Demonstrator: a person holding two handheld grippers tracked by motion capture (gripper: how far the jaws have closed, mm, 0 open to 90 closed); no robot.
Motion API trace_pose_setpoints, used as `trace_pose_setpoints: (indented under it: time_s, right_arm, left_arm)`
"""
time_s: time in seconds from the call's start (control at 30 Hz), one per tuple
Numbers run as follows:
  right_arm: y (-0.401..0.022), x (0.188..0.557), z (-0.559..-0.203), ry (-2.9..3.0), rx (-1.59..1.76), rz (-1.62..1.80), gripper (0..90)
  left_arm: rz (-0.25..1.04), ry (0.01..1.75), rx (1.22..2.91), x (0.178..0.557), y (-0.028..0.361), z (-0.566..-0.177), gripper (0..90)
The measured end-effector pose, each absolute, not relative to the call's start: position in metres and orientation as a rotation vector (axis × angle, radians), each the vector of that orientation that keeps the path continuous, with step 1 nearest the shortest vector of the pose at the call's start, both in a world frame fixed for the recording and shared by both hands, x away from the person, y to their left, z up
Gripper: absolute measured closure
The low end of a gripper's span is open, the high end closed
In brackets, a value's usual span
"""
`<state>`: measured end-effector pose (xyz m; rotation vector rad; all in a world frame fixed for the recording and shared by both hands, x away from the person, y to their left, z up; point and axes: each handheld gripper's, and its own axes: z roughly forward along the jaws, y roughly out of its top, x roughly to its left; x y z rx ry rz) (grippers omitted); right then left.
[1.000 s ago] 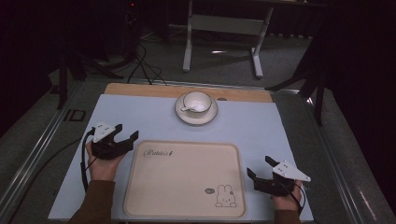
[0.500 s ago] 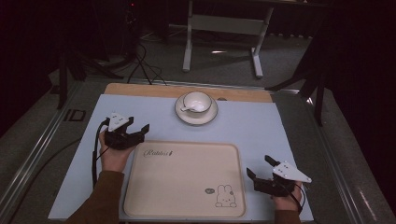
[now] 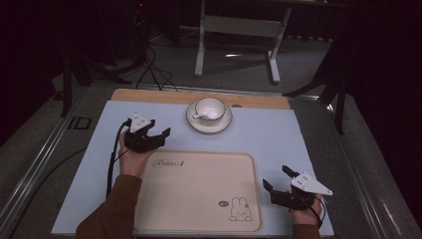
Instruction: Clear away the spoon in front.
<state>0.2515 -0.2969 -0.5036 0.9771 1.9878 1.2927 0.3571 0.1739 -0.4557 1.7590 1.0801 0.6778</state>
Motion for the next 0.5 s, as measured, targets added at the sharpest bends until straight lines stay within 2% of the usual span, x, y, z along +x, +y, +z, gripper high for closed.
trace_pose_setpoints:
  time_s: [0.5]
  right_arm:
    - [-0.297,0.251,-0.503,1.985,0.976,1.309,13.9]
  left_arm:
    - [0.686,1.062,1.746,0.385,0.153,-0.451,34.1]
